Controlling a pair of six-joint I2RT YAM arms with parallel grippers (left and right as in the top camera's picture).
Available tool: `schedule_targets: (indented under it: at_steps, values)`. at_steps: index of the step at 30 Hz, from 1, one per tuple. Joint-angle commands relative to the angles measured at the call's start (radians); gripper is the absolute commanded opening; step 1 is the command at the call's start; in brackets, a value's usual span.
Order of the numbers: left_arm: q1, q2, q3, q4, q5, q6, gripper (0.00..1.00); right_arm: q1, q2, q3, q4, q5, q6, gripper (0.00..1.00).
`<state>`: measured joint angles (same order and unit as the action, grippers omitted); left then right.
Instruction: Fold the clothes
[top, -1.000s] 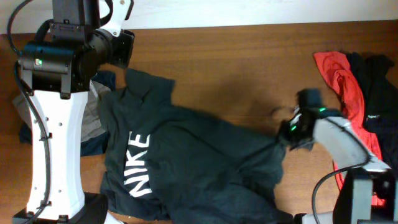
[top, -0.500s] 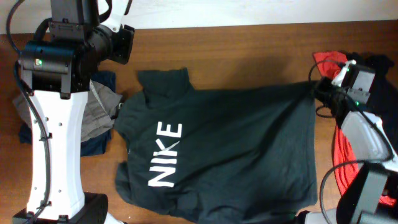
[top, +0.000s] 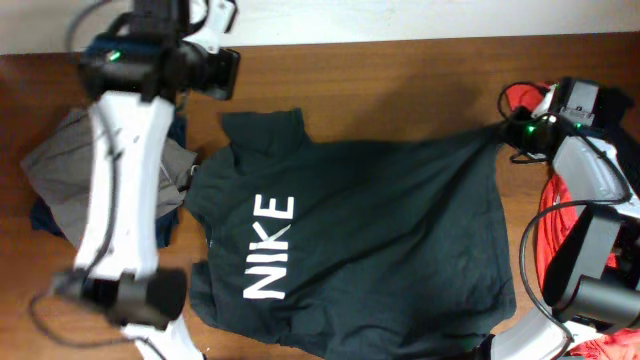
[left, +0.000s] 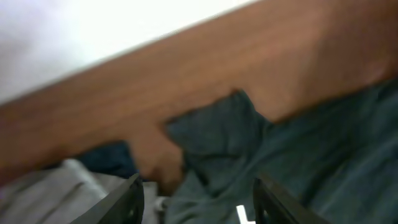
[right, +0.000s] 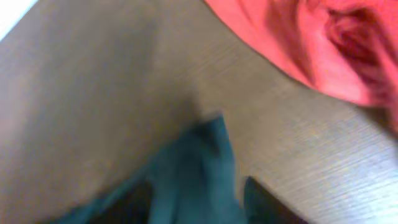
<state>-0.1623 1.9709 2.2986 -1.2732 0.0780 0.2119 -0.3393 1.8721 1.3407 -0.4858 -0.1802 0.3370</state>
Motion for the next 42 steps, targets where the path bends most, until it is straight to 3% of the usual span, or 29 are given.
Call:
schedule_targets:
  at_steps: [1, 4, 5, 6, 7, 8, 9, 13, 20, 27, 33, 42]
  values:
    - [0.002, 0.122, 0.006, -0.007, 0.094, -0.021, 0.56, -0.037, -0.003, 0.074, -0.098, 0.074, -0.018, 0.59]
    - [0.002, 0.216, 0.006, 0.001, 0.121, -0.040, 0.55, -0.061, -0.003, 0.122, -0.228, 0.041, -0.018, 0.59]
    - [0.002, 0.255, 0.006, 0.009, 0.137, -0.046, 0.45, -0.066, -0.003, 0.137, -0.279, 0.017, -0.018, 0.59]
    - [0.002, 0.274, 0.006, 0.014, 0.150, -0.046, 0.41, -0.067, -0.003, 0.141, -0.295, 0.006, -0.019, 0.59]
    - [0.001, 0.322, 0.006, 0.029, 0.187, -0.046, 0.15, -0.067, -0.003, 0.143, -0.323, -0.021, -0.026, 0.59]
    - [0.000, 0.347, 0.006, 0.036, 0.196, -0.046, 0.04, -0.067, -0.003, 0.143, -0.332, -0.044, -0.042, 0.59]
    - [-0.002, 0.371, 0.006, 0.043, 0.196, -0.045, 0.00, -0.066, -0.003, 0.143, -0.340, -0.063, -0.050, 0.58]
    - [-0.016, 0.466, 0.006, 0.051, 0.196, -0.030, 0.00, -0.056, -0.003, 0.143, -0.406, -0.179, -0.080, 0.50]
    - [-0.032, 0.582, 0.006, 0.035, 0.192, -0.031, 0.00, -0.001, -0.003, 0.143, -0.451, -0.220, -0.124, 0.49]
    - [-0.030, 0.667, 0.006, 0.120, 0.183, -0.031, 0.00, 0.026, -0.003, 0.143, -0.450, -0.219, -0.124, 0.49]
    - [-0.020, 0.732, 0.006, 0.298, 0.097, -0.098, 0.00, 0.026, -0.003, 0.143, -0.450, -0.219, -0.124, 0.49]
    - [0.044, 0.760, 0.034, 0.629, 0.134, -0.312, 0.00, 0.026, -0.003, 0.143, -0.451, -0.216, -0.124, 0.49]
